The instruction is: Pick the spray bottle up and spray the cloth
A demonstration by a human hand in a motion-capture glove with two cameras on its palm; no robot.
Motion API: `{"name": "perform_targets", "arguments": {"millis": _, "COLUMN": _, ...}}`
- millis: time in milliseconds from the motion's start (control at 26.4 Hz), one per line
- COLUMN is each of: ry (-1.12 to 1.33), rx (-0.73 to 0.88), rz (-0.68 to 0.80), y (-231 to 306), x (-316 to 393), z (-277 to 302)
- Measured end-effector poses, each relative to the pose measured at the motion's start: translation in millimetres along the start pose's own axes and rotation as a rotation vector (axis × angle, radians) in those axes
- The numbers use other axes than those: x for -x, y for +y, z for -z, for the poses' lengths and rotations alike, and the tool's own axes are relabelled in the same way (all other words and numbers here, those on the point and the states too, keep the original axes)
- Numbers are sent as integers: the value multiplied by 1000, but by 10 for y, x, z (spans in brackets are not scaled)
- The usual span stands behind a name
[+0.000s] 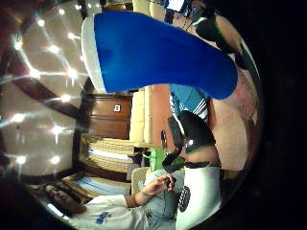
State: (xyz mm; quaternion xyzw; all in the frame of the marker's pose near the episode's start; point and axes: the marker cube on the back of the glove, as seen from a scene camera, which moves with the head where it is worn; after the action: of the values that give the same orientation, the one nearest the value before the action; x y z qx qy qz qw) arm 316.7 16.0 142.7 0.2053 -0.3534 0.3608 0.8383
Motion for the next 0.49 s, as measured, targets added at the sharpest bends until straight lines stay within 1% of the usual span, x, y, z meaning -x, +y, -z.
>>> {"name": "perform_targets", "arguments": {"millis": 228, "ry": 11, "rx": -70, "rz": -17, "y": -20, "x": -61, "z": 90}}
{"name": "perform_targets", "arguments": {"millis": 493, "ry": -71, "rx": -102, "rz": -65, "y": -46, "x": -87, "z": 176}}
